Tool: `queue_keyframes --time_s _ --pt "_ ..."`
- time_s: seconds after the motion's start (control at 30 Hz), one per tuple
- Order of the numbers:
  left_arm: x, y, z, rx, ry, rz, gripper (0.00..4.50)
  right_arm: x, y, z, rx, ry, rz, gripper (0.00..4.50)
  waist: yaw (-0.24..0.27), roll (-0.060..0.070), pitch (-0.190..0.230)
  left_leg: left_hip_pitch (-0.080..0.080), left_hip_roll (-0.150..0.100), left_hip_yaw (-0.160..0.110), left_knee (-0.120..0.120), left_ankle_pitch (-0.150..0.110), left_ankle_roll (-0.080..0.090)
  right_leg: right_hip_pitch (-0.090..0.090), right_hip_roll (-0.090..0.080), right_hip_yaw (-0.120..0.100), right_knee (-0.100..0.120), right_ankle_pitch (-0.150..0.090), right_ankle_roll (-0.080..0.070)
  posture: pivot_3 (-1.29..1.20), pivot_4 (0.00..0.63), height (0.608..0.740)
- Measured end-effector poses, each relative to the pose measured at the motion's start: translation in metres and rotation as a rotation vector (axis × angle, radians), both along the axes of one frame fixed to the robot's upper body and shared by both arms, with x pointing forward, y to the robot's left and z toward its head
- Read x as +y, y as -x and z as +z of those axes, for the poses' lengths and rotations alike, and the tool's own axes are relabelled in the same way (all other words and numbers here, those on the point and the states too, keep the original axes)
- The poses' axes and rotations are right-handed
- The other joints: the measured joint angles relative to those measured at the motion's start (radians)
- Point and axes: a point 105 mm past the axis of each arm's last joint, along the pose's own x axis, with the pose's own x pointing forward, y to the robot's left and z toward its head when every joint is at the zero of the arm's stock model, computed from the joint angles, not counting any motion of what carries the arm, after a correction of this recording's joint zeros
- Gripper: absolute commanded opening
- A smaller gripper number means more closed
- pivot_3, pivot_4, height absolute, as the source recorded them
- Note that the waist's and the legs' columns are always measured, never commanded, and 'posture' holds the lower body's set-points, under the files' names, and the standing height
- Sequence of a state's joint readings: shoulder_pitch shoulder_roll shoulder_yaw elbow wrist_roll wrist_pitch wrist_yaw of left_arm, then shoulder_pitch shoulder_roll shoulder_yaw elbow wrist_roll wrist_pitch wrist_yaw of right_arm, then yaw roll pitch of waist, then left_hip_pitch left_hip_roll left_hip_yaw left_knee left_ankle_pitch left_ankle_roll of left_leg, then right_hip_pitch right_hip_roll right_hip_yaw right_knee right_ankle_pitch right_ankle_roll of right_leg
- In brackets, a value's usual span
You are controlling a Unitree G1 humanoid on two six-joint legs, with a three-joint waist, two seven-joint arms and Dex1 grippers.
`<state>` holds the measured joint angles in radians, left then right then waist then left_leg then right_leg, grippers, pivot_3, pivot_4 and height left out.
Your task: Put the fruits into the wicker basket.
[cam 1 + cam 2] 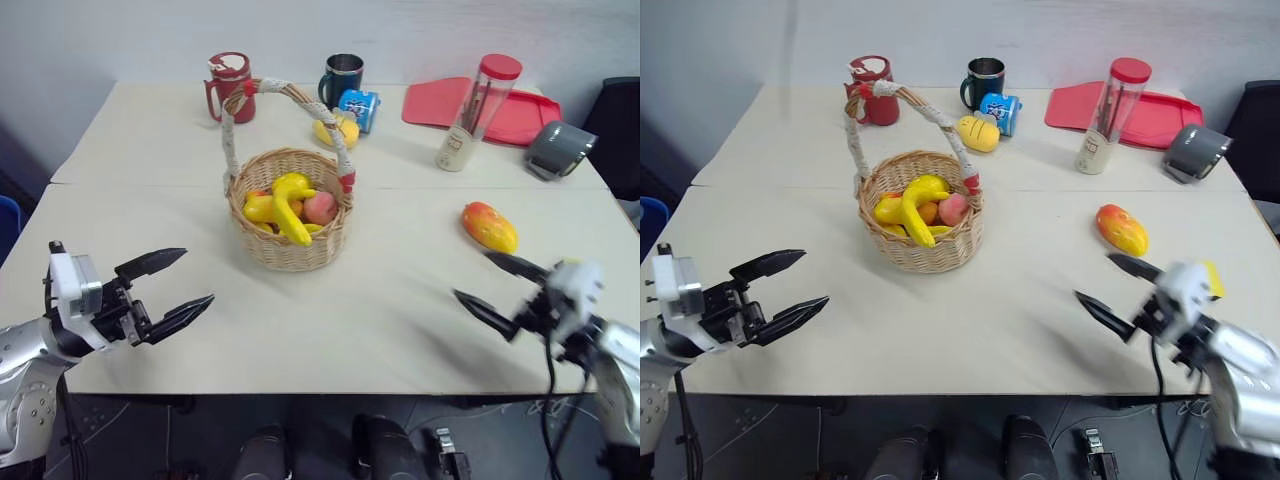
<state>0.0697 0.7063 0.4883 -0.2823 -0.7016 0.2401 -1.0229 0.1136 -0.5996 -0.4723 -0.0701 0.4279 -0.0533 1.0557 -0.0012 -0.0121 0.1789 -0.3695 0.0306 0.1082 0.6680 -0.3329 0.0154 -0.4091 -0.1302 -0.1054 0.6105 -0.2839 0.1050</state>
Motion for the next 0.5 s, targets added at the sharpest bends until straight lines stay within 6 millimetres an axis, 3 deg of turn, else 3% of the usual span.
queue_keyframes --time_s 0.13,0.23,0.37,0.5 --pt "0.0 -0.001 0.002 0.024 -0.025 -0.04 4.5 -0.045 0.023 -0.025 0.038 0.044 -0.199 4.48 -0.003 0.0 0.0 0.002 0.0 0.001 0.0 0.0 0.0 0.001 -0.001 0.002 0.001 0.0 0.0 0.0 0.15 0.74" --pt "-0.007 -0.002 0.002 0.04 -0.018 -0.08 4.5 -0.064 0.029 -0.033 0.029 0.013 -0.319 4.48 -0.01 0.001 0.0 0.003 0.001 0.001 0.0 0.0 -0.001 0.0 -0.001 0.003 0.002 0.0 -0.001 0.0 0.15 0.74" --pt "-0.013 -0.005 0.009 0.026 -0.01 -0.111 4.5 -0.065 0.002 -0.012 -0.049 -0.015 -0.32 4.48 -0.03 0.003 0.0 0.004 0.001 0.002 0.0 0.001 -0.001 0.0 -0.002 0.004 0.002 0.0 -0.001 0.0 0.15 0.74" --pt "-0.02 -0.008 0.012 0.012 -0.016 -0.139 4.5 -0.064 -0.056 0.021 -0.045 -0.025 -0.267 4.48 -0.036 0.004 0.001 0.004 0.001 0.004 0.0 0.001 -0.002 -0.001 -0.001 0.005 0.004 0.0 -0.001 0.0 0.15 0.74"
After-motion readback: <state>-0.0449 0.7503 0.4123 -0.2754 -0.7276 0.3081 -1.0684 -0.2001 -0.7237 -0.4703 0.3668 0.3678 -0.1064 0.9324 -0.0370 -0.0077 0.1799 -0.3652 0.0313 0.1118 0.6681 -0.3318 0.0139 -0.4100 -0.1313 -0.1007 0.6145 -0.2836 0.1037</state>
